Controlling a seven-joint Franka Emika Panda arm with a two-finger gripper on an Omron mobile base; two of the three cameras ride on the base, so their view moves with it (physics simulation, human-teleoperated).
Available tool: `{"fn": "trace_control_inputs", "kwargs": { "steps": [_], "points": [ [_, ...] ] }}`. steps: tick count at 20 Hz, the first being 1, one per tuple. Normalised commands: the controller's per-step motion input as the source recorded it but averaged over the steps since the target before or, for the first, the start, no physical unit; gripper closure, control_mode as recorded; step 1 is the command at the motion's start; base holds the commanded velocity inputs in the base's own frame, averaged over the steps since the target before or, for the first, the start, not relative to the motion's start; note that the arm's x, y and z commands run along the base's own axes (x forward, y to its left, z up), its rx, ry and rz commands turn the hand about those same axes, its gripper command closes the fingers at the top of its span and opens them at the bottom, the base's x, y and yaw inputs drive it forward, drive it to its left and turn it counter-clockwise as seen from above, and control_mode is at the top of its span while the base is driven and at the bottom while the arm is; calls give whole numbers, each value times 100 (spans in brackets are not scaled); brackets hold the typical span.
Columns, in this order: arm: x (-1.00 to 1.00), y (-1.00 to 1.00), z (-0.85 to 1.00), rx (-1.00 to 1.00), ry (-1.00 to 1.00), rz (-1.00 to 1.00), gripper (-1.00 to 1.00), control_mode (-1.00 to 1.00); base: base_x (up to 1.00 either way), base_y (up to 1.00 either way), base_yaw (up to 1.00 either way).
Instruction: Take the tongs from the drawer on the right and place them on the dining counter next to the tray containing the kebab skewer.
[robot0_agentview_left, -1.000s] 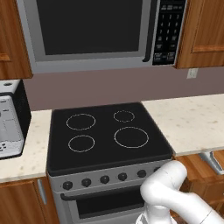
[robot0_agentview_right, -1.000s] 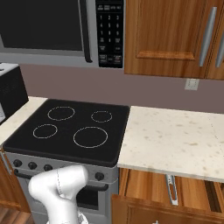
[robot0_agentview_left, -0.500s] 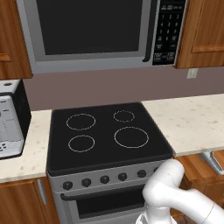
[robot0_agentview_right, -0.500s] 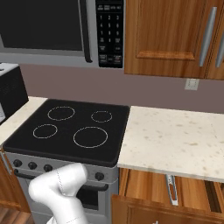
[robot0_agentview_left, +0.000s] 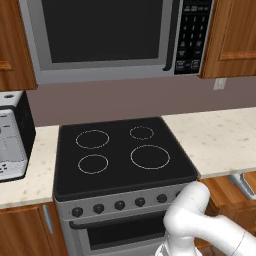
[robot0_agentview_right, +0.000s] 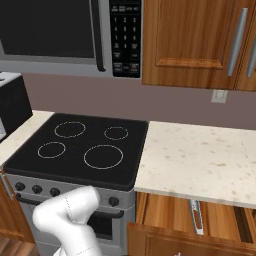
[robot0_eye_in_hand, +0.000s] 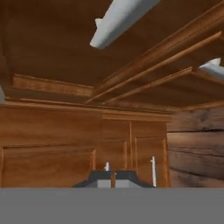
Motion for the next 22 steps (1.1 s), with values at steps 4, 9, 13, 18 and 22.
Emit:
{"fn": "trace_control_inputs", "kwargs": {
  "steps": [4,9,13,18,22],
  "points": [
    [-22,-4,87,0,1,-24,-100,-100,0,0,0],
    [0,9,99,-3,13,-25,-100,-100,0,0,0],
    [11,0,86,-4,23,-19,-100,-100,0,0,0],
    [31,22,85,-12,32,-15,-100,-100,0,0,0],
    [31,43,86,-17,33,-11,-100,-100,0,0,0]
  ]
}}
